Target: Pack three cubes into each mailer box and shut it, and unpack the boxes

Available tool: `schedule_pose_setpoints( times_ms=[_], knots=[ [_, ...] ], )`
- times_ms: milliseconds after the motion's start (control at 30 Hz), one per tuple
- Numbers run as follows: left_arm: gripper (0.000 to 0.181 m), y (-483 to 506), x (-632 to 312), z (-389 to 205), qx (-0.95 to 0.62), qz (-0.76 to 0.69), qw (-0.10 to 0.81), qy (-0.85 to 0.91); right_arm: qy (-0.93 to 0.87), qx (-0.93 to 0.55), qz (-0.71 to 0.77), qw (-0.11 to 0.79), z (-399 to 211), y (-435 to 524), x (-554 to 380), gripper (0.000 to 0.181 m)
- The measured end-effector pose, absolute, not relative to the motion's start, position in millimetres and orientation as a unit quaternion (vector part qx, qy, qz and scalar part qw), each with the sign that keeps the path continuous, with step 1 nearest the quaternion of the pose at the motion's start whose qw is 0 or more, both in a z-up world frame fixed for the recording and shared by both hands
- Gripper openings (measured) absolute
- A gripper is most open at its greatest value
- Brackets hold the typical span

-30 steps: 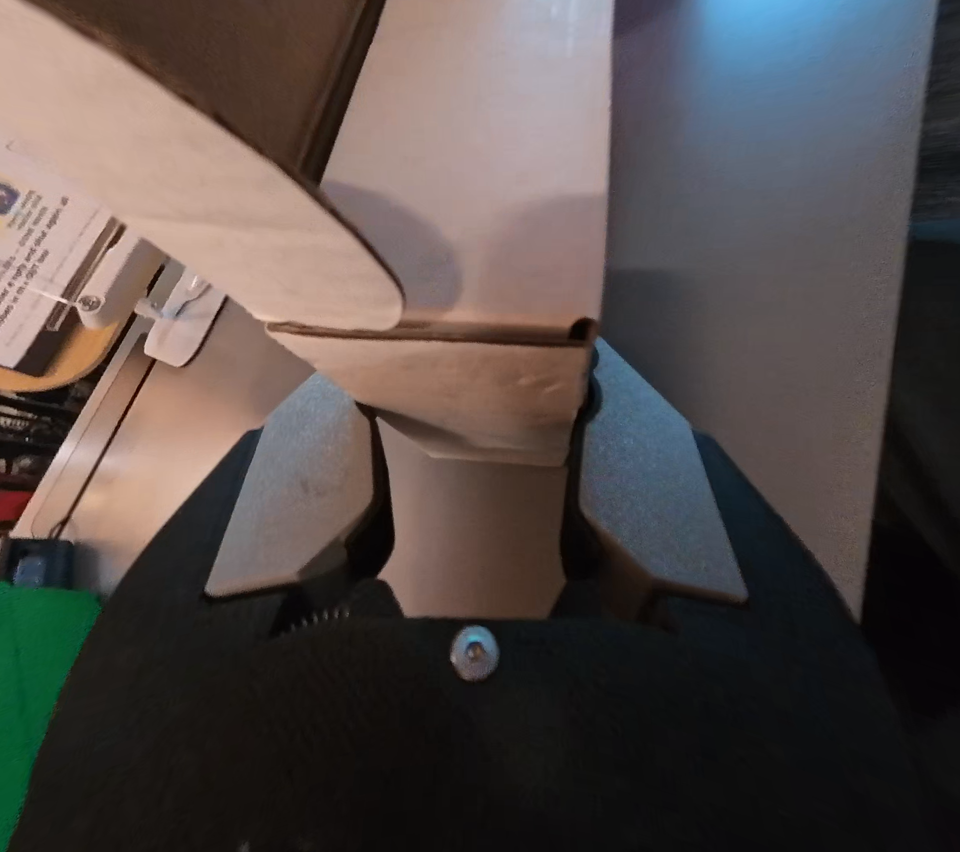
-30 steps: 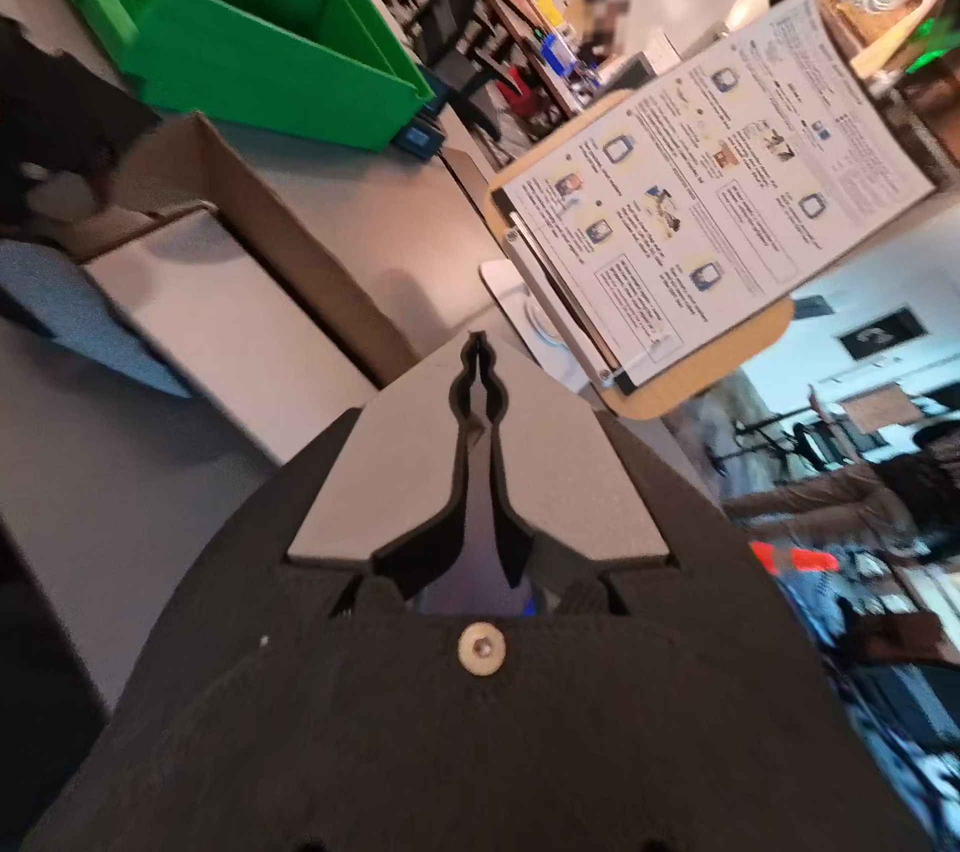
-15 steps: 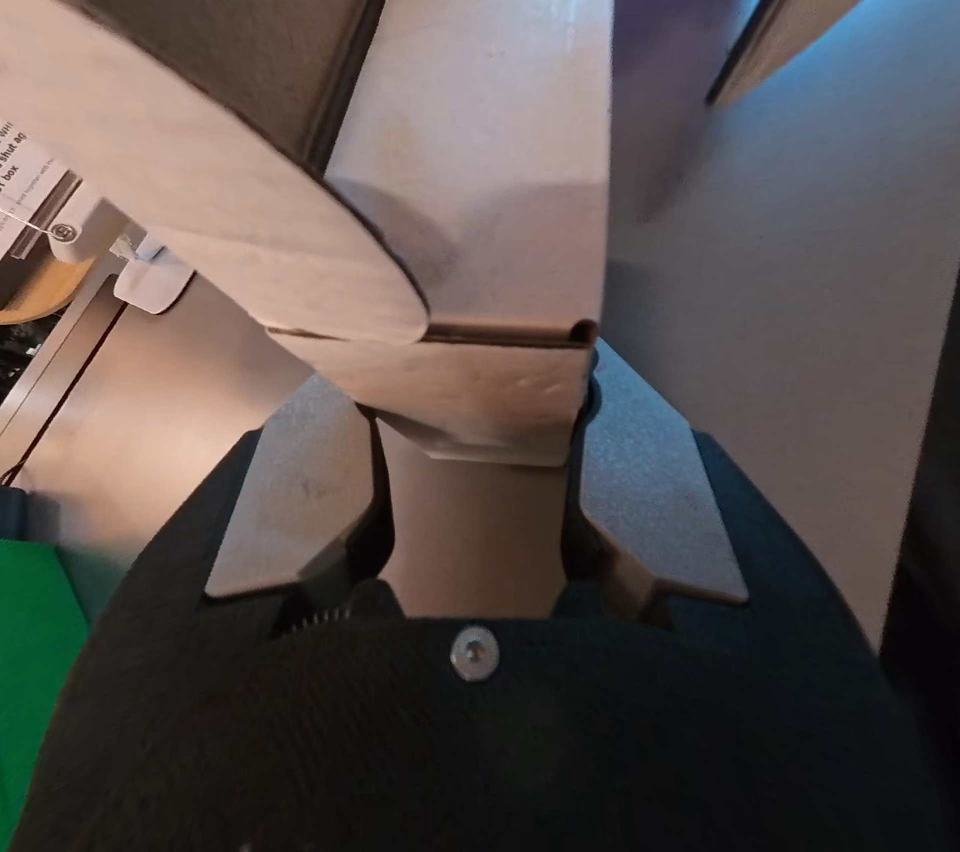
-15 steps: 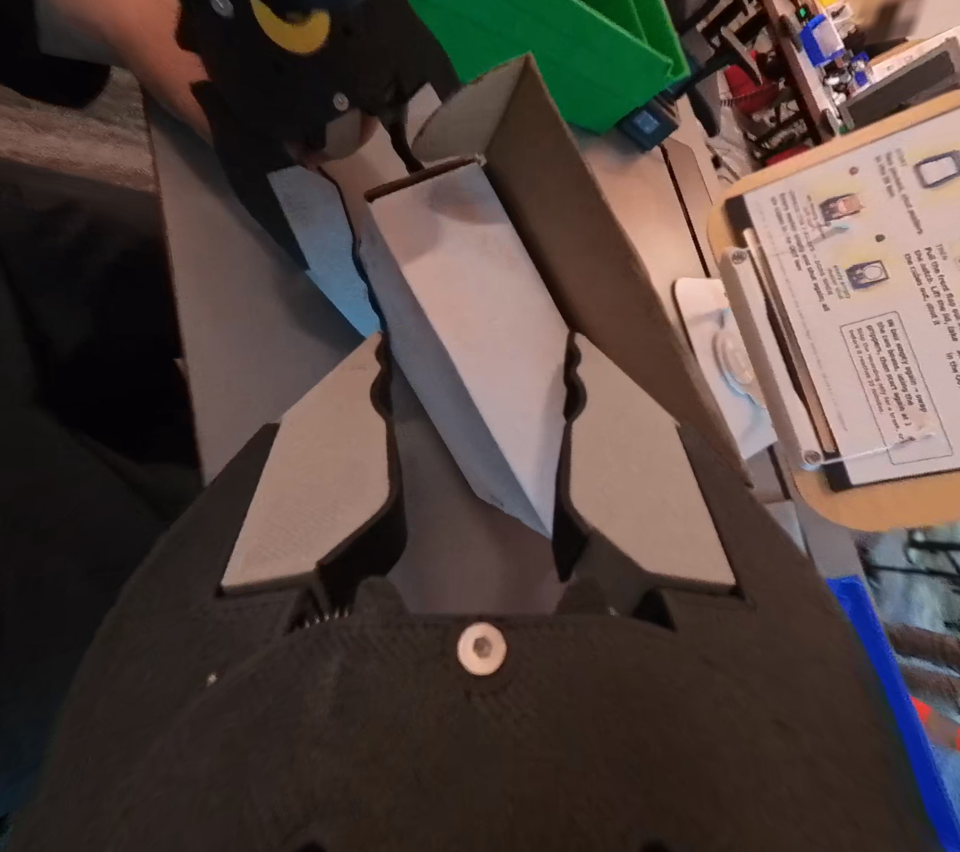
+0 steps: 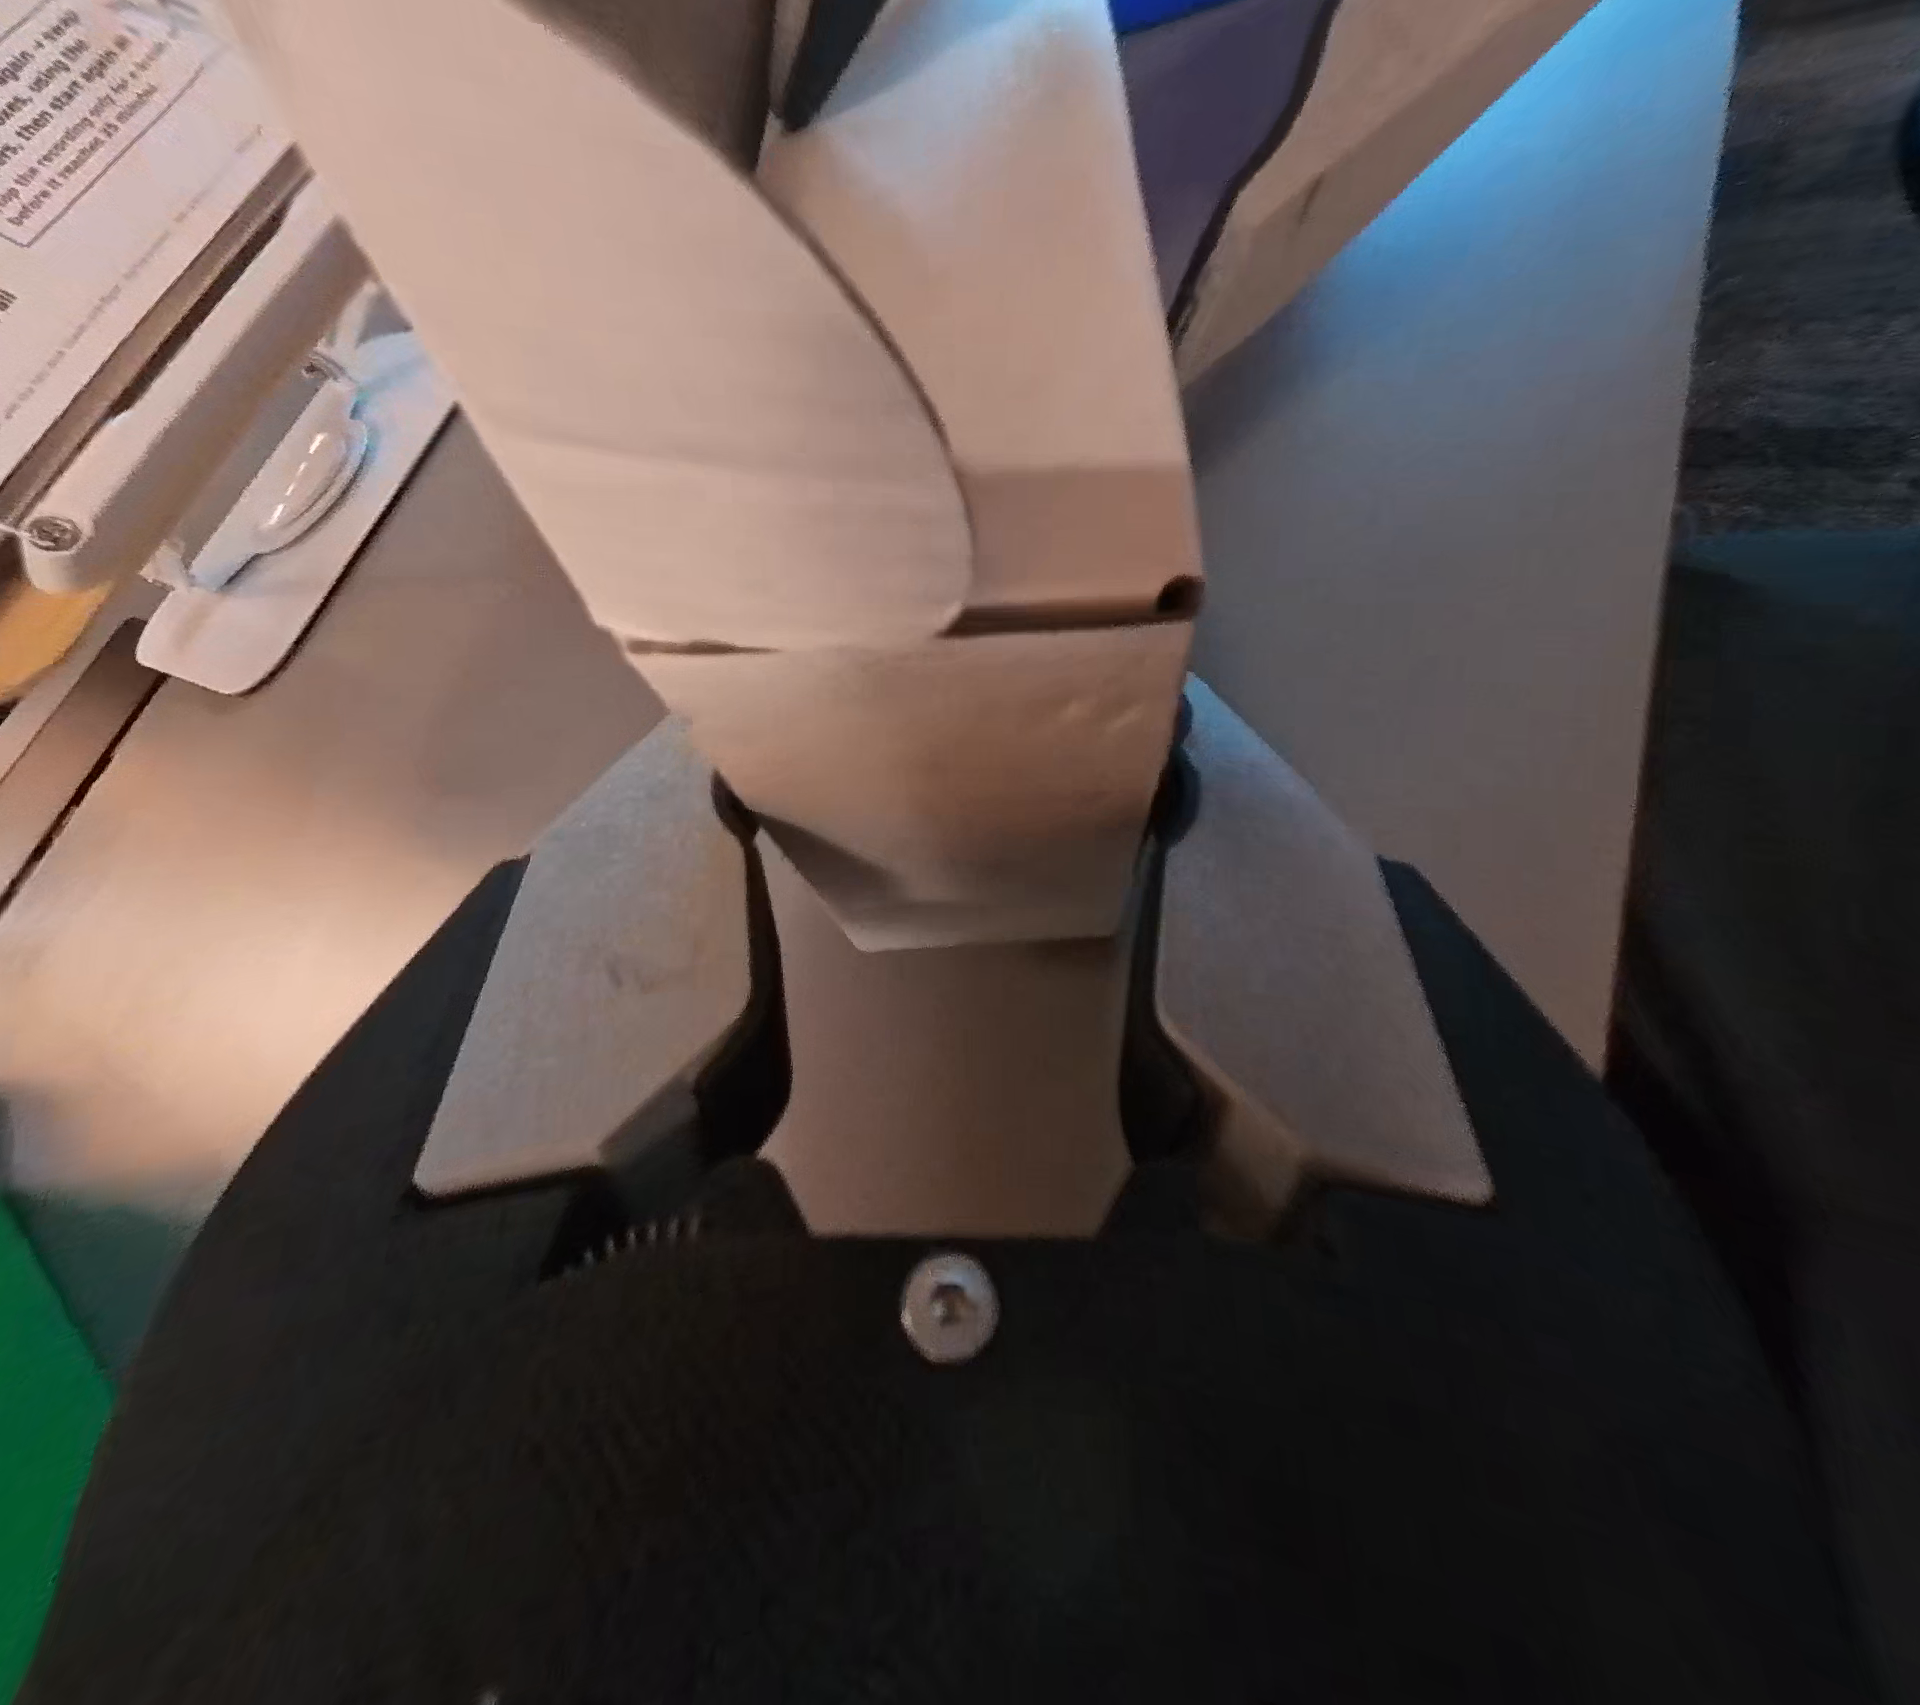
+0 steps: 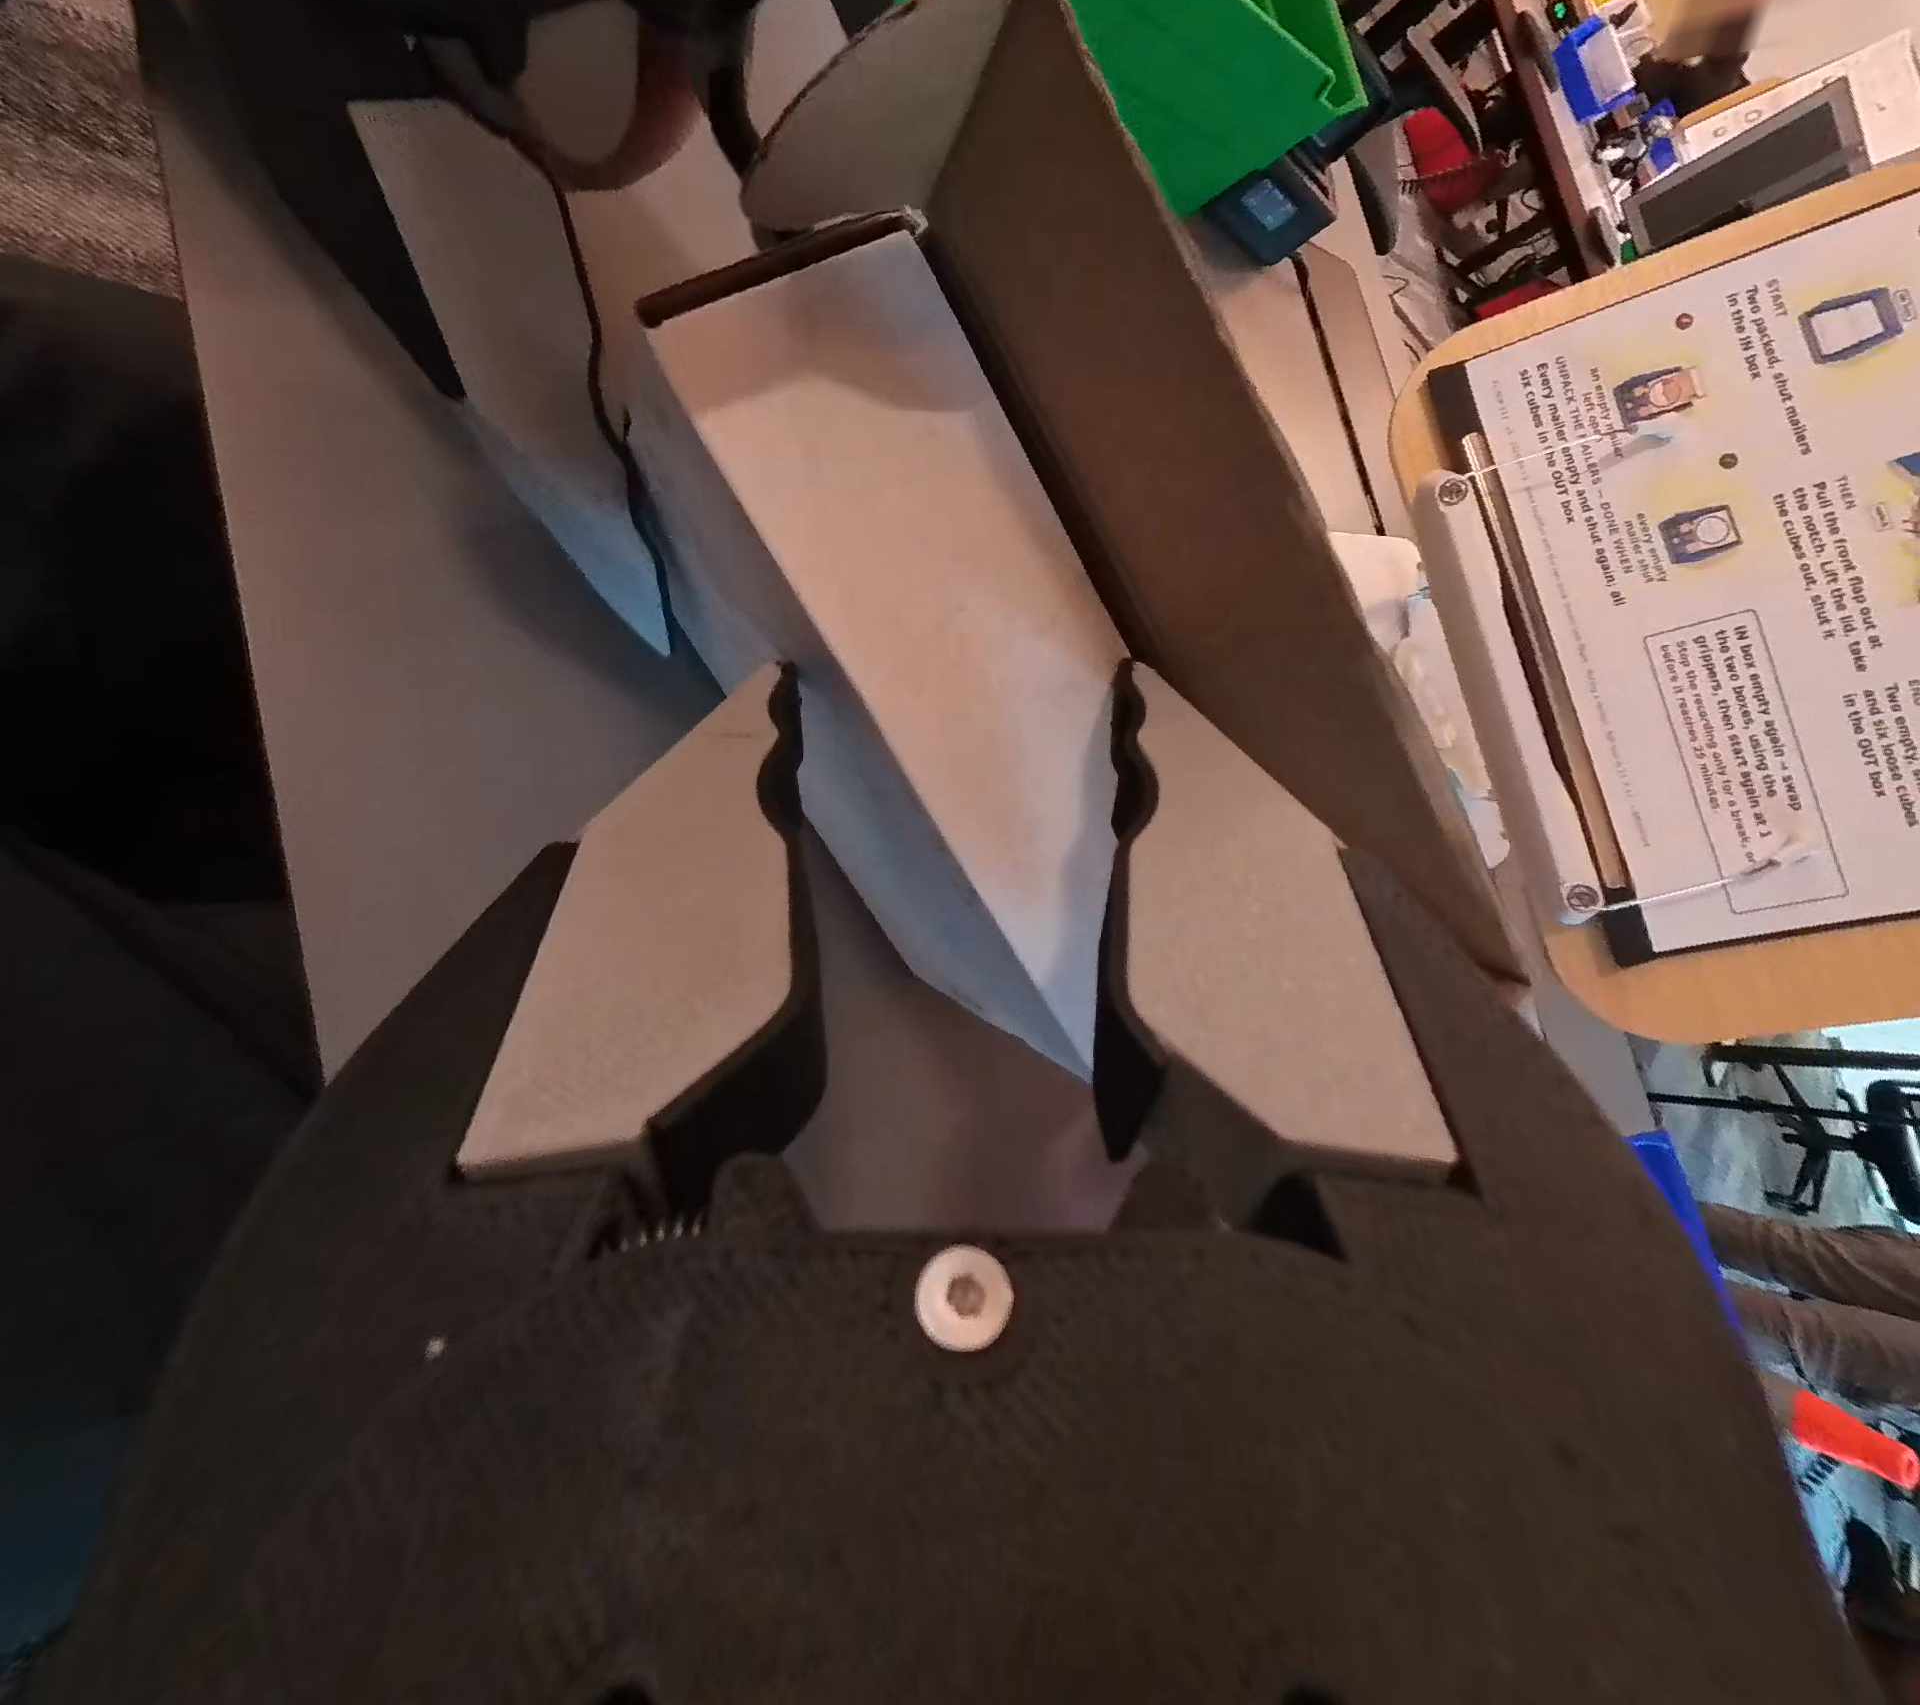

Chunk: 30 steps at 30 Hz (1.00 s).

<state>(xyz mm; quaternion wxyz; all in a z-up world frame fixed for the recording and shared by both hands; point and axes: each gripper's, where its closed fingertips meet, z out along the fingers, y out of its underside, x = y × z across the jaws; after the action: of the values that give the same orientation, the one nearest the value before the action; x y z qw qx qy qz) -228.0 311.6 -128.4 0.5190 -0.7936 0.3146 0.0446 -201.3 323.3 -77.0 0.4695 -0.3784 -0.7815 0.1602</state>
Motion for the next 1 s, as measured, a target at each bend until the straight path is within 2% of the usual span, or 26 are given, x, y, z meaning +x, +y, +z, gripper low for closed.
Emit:
schedule_pose_setpoints(
  times_ms=[233,367,433,467,533,800,833,867,900,1000],
  knots=[
    [0.071,297.3,-219.0,-75.4,-0.760,-0.042,0.587,0.276,-0.792,-0.365,0.149,0.467,-82.9,321.7,-202.4,0.066],
    [0.067,296.1,-212.1,-72.1,-0.763,-0.076,0.586,0.261,-0.809,-0.334,0.119,0.469,-86.9,320.0,-197.4,0.071],
    [0.059,295.4,-209.4,-65.8,-0.758,-0.095,0.594,0.250,-0.816,-0.317,0.106,0.472,-88.4,319.1,-193.8,0.070],
    [0.049,295.2,-210.6,-60.5,-0.755,-0.103,0.602,0.239,-0.817,-0.313,0.104,0.473,-87.8,318.6,-191.8,0.069],
    [0.041,291.4,-209.8,-48.6,-0.741,-0.132,0.617,0.227,-0.818,-0.312,0.109,0.470,-85.6,316.9,-187.8,0.064],
    [0.039,293.4,-229.4,-37.3,-0.747,-0.103,0.631,0.184,-0.831,-0.291,0.152,0.449,-80.2,303.6,-171.6,0.047],
    [0.038,293.7,-232.4,-36.2,-0.747,-0.101,0.632,0.178,-0.836,-0.286,0.160,0.440,-80.7,300.2,-168.0,0.035],
    [0.039,293.9,-235.5,-36.6,-0.750,-0.100,0.630,0.172,-0.845,-0.279,0.171,0.422,-83.4,294.6,-162.9,0.012],
    [0.039,294.1,-238.5,-36.9,-0.752,-0.100,0.630,0.166,-0.858,-0.270,0.182,0.396,-89.7,287.5,-156.9,0.000],
    [0.039,291.9,-236.4,-36.1,-0.749,-0.119,0.629,0.169,-0.862,-0.268,0.198,0.381,-93.7,276.7,-160.5,0.012]
  ],
)
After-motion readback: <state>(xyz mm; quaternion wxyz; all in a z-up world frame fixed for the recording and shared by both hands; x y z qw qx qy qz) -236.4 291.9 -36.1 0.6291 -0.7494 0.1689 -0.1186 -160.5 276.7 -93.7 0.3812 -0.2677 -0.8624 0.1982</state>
